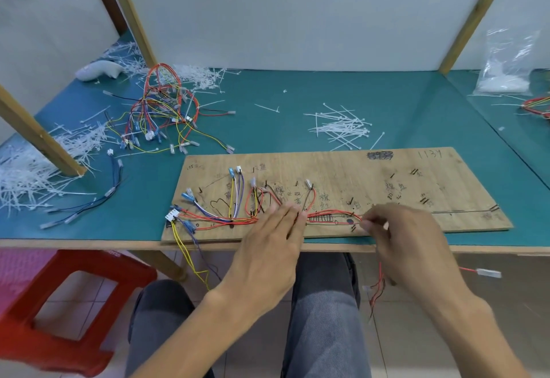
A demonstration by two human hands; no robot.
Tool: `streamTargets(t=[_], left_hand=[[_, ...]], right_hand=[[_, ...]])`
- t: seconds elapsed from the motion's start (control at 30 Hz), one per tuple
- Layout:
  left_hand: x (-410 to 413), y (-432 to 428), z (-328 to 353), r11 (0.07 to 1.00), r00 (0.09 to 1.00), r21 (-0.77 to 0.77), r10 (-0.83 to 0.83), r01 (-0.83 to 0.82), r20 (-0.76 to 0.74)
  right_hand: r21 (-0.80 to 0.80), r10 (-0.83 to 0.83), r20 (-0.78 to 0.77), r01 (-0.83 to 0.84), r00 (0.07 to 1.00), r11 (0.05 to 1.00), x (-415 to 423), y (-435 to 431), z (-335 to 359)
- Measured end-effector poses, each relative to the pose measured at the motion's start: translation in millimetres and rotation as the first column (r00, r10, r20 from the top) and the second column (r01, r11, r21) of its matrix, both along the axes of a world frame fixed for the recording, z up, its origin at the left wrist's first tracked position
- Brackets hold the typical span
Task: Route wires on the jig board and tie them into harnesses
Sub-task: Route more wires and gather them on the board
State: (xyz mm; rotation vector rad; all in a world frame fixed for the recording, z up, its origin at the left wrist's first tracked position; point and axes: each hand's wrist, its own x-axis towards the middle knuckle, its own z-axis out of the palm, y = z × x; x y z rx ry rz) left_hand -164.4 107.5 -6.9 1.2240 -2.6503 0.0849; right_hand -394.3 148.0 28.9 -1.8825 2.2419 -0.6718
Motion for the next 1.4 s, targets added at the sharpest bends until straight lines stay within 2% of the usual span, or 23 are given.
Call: streamTargets(t=[0.13, 0.27, 0.43, 0.63, 0.73, 0.8, 0.87, 0.93, 1.07, 1.17, 1.3, 1.4], left_hand=[[-3.6, 10.5, -3.9, 0.998, 0.999, -0.046, 0.038, -0.037, 0.022], [-6.8, 10.4, -5.1, 0.996, 0.995, -0.022, 0.085, -0.083, 0.057], [-10.3, 10.9, -8.2, 0.994, 0.995, 0.024, 0.104, -0.104, -0.006], [-11.4, 6.0, -8.1, 0.991, 0.993, 0.072, 0.114, -0.111, -0.04], [-11.4, 4.4, -8.4, 0.989, 0.995, 0.114, 0.096, -0.093, -0.023], [-11.6, 4.0, -8.6, 0.987, 0.996, 0.13, 0.094, -0.092, -0.01], [-11.9, 4.3, -9.3, 0.986, 0.995, 0.136, 0.1, -0.098, -0.007], [-13.1, 4.3, -9.3, 0.985, 0.994, 0.134, 0.108, -0.106, -0.004], [-13.1, 6.0, -7.7, 0.983, 0.994, 0.144, 0.109, -0.11, 0.02], [-11.3, 6.4, -9.3, 0.986, 0.995, 0.13, 0.097, -0.1, 0.03], [-8.0, 6.7, -9.5, 0.989, 0.993, 0.102, 0.096, -0.103, 0.066], [1.6, 12.7, -6.4, 0.99, 0.995, 0.102, 0.095, -0.099, 0.04]], right_hand=[[-0.041, 0.034, -0.094, -0.038, 0.995, 0.998, -8.8, -33.0, 3.2], [0.01, 0.059, -0.092, -0.058, 0.994, 0.998, -3.3, -40.4, -3.9], [0.105, 0.076, -0.17, -0.058, 0.983, 0.993, -2.6, -14.1, -8.3], [0.234, 0.037, -0.192, 0.009, 0.981, 0.972, 10.8, 24.2, 2.2], [0.299, 0.005, -0.336, 0.102, 0.942, 0.949, 22.6, 36.4, 4.7], [0.216, -0.044, -0.382, 0.136, 0.923, 0.967, 21.6, 33.3, 7.1], [0.051, -0.062, -0.265, 0.078, 0.962, 0.996, 24.2, 23.4, 9.7], [-0.013, -0.039, -0.183, 0.038, 0.982, 0.999, 29.7, 7.6, 6.5], [0.037, -0.037, -0.179, 0.044, 0.983, 0.998, 37.8, -9.2, -11.9], [-0.034, -0.052, -0.196, 0.046, 0.979, 0.998, 39.0, -2.7, -21.7], [-0.011, -0.041, -0.363, 0.039, 0.931, 0.999, 45.8, 9.9, -32.8], [-0.011, -0.06, -0.363, 0.06, 0.93, 0.998, 51.3, 15.9, -41.0]])
